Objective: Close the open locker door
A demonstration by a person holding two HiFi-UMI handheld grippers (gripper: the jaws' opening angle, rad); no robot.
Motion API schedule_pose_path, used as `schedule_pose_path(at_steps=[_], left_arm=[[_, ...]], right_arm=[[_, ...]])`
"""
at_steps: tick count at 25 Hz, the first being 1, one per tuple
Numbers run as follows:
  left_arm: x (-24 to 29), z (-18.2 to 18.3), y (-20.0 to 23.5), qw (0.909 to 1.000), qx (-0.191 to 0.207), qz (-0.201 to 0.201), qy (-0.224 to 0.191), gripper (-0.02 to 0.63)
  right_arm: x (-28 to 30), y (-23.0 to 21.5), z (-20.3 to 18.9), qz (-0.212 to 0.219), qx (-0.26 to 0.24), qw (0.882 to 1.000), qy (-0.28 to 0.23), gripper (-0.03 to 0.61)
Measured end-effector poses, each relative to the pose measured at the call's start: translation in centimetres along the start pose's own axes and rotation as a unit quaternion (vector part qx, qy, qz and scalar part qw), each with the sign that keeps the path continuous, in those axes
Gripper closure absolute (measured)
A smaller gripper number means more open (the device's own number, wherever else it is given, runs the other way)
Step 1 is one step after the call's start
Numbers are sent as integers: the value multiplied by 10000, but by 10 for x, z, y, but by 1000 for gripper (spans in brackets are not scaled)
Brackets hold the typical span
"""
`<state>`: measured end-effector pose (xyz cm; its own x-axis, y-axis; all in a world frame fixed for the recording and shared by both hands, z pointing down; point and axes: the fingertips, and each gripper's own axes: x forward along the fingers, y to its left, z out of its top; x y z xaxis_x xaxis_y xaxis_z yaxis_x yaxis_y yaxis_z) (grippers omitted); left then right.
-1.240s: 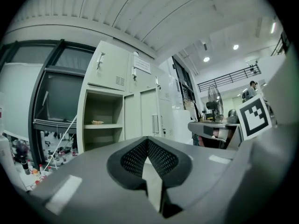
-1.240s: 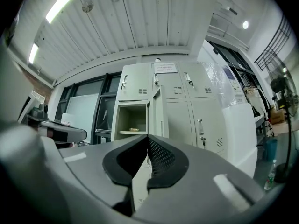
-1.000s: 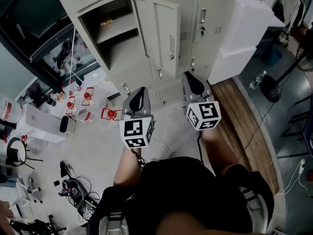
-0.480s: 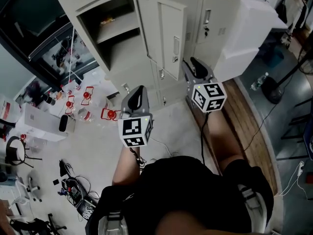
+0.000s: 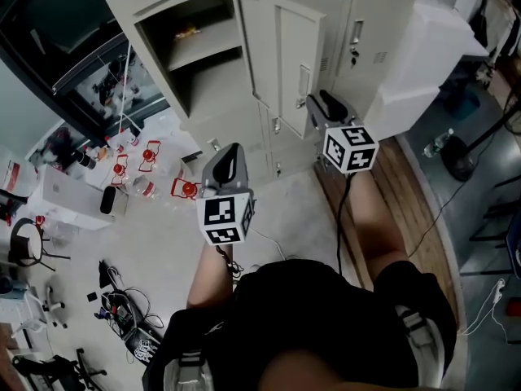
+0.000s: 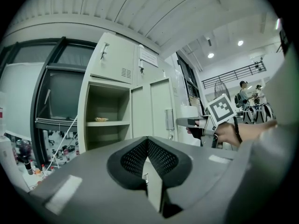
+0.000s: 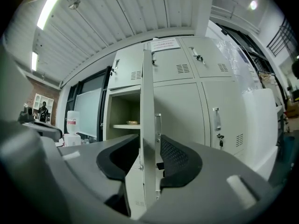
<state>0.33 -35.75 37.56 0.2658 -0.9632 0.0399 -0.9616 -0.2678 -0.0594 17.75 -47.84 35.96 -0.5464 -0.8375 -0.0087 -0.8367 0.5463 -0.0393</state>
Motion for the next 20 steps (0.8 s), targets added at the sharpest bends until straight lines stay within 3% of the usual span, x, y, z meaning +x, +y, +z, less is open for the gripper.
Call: schedule_pose_path(at_steps=[9, 20], left_arm=[[6, -4, 12, 9999, -26, 105, 46, 614], [-5, -8, 19, 9999, -35, 152, 49, 614]], right_arm=[[15, -6, -8, -107, -220, 9996, 121, 456], [12, 20, -10, 204, -339, 9991, 125, 482]])
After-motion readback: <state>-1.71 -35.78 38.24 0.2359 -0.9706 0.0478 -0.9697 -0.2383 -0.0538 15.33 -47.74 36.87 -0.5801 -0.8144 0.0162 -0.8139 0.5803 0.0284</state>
